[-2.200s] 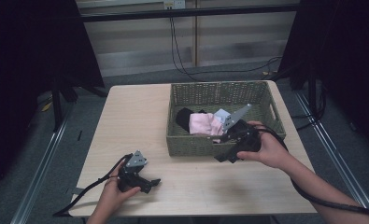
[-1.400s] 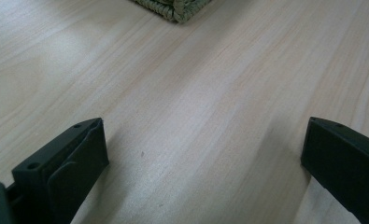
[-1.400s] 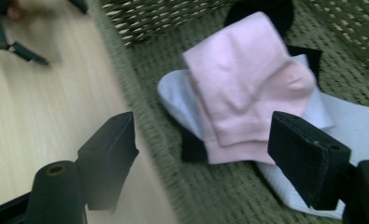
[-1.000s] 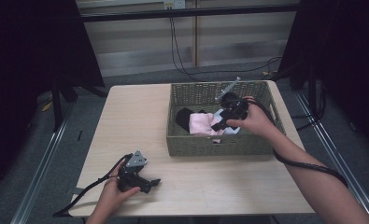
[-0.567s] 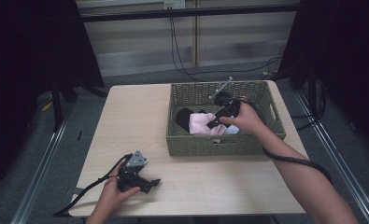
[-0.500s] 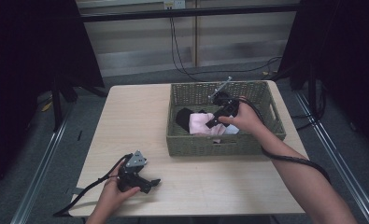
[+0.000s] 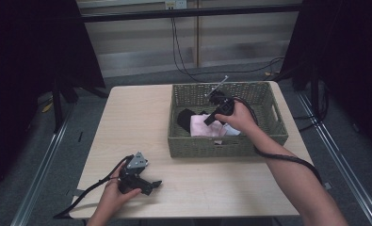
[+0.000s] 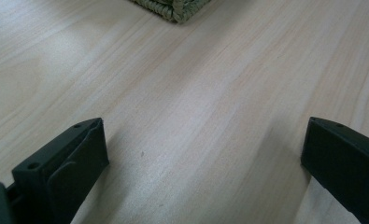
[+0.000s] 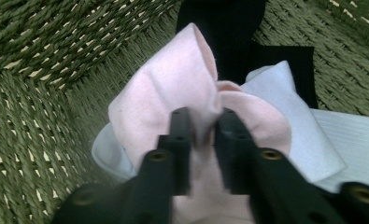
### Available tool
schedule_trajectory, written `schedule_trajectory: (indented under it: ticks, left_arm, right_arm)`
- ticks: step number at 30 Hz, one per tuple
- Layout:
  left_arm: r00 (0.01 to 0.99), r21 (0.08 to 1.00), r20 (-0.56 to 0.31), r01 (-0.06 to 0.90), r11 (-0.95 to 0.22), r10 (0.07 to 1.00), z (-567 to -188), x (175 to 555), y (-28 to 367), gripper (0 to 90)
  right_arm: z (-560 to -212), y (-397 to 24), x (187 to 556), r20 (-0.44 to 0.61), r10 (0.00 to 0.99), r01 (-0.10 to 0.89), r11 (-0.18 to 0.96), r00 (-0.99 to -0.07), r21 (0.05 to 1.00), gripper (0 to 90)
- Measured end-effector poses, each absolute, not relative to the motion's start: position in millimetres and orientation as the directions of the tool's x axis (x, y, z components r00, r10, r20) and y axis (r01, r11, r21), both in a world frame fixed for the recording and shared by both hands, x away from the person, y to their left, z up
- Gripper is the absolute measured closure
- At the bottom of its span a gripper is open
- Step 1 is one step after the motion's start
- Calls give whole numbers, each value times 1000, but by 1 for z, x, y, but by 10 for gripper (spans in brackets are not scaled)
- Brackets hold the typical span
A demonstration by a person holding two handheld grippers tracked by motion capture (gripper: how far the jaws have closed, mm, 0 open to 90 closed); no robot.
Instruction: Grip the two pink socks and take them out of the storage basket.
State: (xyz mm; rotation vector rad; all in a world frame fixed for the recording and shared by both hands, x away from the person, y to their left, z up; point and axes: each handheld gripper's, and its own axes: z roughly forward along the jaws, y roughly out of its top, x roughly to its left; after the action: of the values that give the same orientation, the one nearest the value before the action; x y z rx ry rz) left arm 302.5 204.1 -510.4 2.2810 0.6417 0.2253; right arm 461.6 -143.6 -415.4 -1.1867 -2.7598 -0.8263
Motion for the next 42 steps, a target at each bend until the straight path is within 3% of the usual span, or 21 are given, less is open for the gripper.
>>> schedule_trajectory:
  ticks: [4,27,42]
  left_arm:
    - [860,704,-29,380,-601,510,-510,303,204,0]
    - [860,701,-30,381,-603,509,-510,303,204,0]
    - [860,701,-30,381,-603,509,-510,303,204,0]
  right_arm:
    - [-412,-145,462,221,665,680,582,-713,446,868]
    - [-346,-187,451,244,652,675,566,-718,473,871]
    - [-330,-199,454,250,660,683,550,-708,480,871]
